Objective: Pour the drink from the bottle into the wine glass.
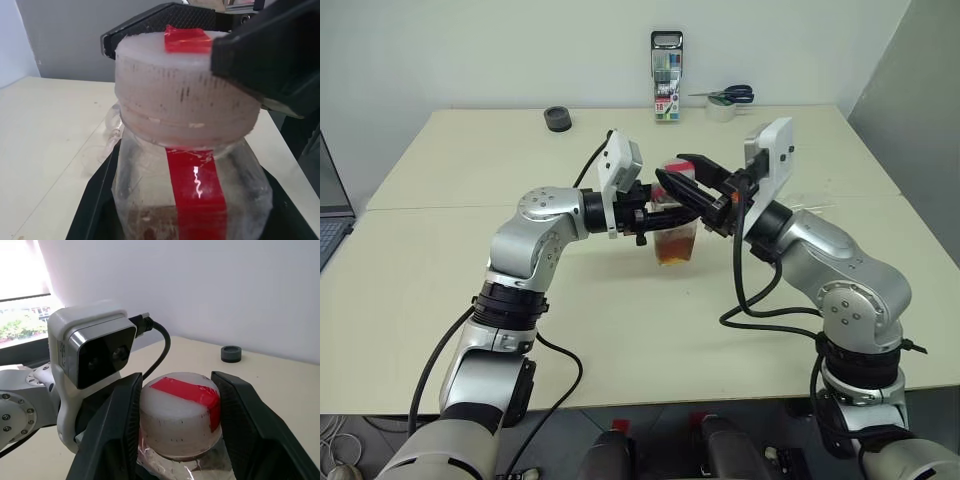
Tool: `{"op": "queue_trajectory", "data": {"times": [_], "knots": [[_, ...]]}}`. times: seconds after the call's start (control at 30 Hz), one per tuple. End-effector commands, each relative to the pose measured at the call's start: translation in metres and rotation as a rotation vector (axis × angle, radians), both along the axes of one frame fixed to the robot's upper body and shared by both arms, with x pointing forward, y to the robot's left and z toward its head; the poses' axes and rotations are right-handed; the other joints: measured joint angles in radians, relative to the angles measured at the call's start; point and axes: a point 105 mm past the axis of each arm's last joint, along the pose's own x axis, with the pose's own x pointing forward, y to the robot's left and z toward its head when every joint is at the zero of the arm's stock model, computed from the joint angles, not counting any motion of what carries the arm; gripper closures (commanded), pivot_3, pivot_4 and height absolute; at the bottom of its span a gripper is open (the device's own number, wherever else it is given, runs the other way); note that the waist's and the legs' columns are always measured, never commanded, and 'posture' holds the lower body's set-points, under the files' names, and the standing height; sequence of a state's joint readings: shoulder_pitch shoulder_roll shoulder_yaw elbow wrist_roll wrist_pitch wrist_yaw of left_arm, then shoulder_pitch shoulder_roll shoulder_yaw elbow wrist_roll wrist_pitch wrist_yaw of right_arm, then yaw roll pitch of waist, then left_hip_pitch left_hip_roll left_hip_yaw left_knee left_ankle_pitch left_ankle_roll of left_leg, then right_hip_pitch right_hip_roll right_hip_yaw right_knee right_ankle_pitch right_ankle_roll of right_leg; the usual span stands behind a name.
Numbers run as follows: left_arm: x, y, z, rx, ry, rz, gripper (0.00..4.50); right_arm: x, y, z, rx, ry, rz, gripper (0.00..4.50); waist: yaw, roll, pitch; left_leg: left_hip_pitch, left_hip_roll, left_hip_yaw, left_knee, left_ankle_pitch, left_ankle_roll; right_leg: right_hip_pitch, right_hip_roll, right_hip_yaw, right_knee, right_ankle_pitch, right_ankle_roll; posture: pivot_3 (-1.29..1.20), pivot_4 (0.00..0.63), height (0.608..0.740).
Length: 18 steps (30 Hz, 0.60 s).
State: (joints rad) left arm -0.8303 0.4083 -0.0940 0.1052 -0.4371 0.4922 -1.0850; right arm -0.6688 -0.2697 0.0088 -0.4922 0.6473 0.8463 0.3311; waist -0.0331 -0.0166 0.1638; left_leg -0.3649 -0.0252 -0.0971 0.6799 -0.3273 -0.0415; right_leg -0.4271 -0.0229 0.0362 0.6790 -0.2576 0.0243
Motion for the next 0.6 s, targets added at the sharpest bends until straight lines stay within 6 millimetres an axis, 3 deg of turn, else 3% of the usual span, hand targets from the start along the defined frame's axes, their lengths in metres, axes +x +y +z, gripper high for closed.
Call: {"op": "queue_trajectory", "data": {"times": [0.03,0.13,0.23,0.37,0.43,0.6], "knots": [[-0.013,-0.003,0.017,-0.016,-0.053,-0.080,2.68,-0.015,0.005,0.015,-0.104,-0.110,0.194,2.63,0.000,0.000,0.000,0.000,0.000,0.000,0.000,0.000,0.000,0.000,0.000,0.000,0.000,0.000,0.000,0.00,0.150,0.740],[-0.023,-0.006,0.015,0.006,-0.037,-0.159,2.68,-0.023,0.006,0.016,-0.189,-0.097,0.391,2.63,-0.002,0.000,0.000,0.000,0.000,0.001,0.000,0.000,0.000,0.001,0.001,-0.001,-0.001,0.000,0.000,0.00,0.150,0.740],[-0.045,-0.009,0.014,0.042,-0.015,-0.302,2.68,-0.024,0.011,0.021,-0.292,-0.044,0.634,2.63,-0.010,0.001,0.002,0.001,0.000,0.002,0.000,-0.001,0.002,0.001,0.002,-0.002,-0.001,0.000,0.000,0.00,0.150,0.740],[-0.055,-0.011,0.012,0.069,-0.016,-0.352,2.68,-0.010,0.014,0.028,-0.308,-0.020,0.693,2.63,-0.021,0.002,0.001,0.002,0.002,0.001,0.000,-0.002,0.004,0.001,0.002,-0.002,0.000,0.000,0.000,0.00,0.150,0.740],[-0.055,-0.010,0.013,0.065,-0.018,-0.344,2.68,-0.006,0.008,0.030,-0.300,0.007,0.698,1.88,-0.021,0.002,0.002,0.001,0.002,0.000,0.000,-0.002,0.004,0.002,0.001,-0.001,-0.001,0.000,0.000,0.00,0.150,0.740],[-0.042,0.003,0.012,0.033,-0.006,-0.220,2.68,-0.016,-0.037,0.027,-0.272,0.053,0.542,0.15,0.004,0.001,0.002,-0.001,0.000,-0.002,0.001,0.000,0.000,0.001,-0.001,-0.002,-0.003,0.000,0.000,0.00,0.150,0.740]]}}
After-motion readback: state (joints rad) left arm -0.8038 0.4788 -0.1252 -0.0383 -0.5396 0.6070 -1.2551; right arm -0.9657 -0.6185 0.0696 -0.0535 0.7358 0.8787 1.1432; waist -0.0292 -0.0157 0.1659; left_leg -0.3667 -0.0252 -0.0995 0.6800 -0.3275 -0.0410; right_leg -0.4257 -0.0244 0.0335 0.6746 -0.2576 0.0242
